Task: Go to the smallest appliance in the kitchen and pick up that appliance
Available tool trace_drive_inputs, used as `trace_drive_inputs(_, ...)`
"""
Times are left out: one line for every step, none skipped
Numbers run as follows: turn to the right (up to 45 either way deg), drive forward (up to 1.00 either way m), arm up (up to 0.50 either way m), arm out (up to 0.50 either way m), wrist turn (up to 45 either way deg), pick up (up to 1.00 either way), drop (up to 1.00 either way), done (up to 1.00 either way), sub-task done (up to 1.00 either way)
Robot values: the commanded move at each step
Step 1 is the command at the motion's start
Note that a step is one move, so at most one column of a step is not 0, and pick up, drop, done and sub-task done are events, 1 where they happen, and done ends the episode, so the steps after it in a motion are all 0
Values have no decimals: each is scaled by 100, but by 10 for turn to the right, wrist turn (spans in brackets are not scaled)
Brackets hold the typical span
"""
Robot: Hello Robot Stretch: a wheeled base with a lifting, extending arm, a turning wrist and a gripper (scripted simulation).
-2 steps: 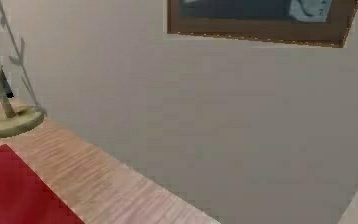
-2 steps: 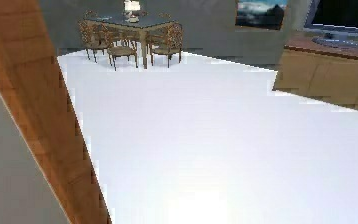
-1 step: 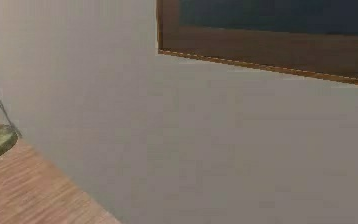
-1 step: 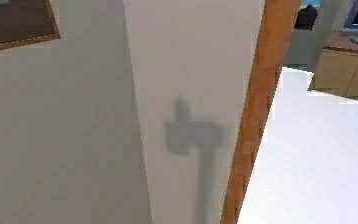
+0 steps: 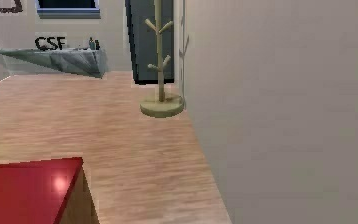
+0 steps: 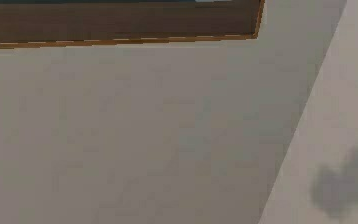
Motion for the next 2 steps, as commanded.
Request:
trace_drive_inputs(-60,0,0,0,0,0,0,0,0)
trace_drive_inputs(0,90,0,0,0,0,0,0,0)
